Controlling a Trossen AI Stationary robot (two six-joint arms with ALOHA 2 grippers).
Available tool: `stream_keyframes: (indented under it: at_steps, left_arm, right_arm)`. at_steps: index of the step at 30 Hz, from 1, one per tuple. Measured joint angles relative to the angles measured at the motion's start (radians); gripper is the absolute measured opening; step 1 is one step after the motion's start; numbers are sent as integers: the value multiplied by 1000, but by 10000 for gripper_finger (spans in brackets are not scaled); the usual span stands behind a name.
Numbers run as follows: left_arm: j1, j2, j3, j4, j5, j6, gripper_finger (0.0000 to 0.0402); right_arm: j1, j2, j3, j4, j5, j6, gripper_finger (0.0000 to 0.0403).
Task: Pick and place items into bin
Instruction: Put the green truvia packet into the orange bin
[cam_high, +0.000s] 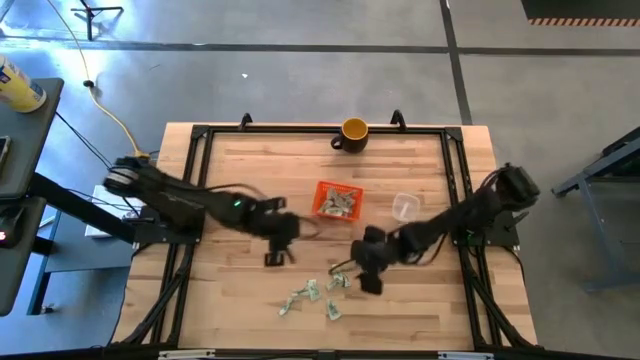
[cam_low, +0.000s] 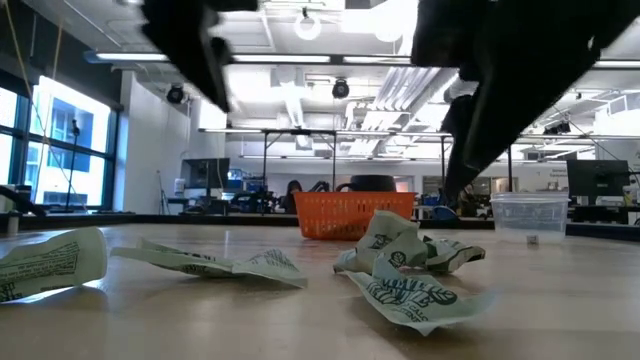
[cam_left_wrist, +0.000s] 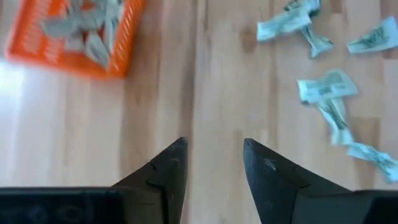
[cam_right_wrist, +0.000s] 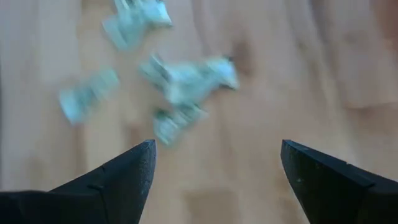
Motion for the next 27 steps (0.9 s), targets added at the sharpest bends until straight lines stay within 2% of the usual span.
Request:
stream_keyframes:
  at_steps: [3, 7, 10, 13, 19, 23, 27]
  left_arm:
    - [-83, -81, -120, 76, -56, -103, 178]
    - [-166, -130, -204, 129, -118, -127, 172]
    - [-197, -130, -210, 112, -130, -127, 172]
    - [-219, -130, -210, 113, -131, -126, 172]
    - [-230, -130, -210, 104, -133, -126, 172]
    - [-229, -130, -210, 102, -135, -125, 172]
    - [-228, -130, -210, 102, -140, -120, 172]
  right_arm:
    - [67, 83, 78, -2, 74, 172, 334]
    - [130, 199, 192, -70, 152, 325, 334]
    - [149, 300, 269, -139, 213, 386, 333]
    - [144, 388, 339, -214, 227, 421, 327]
    - [118, 440, 392, -248, 235, 449, 303]
    - [88, 437, 390, -312, 241, 464, 243]
    - [56, 436, 377, -357, 242, 409, 135]
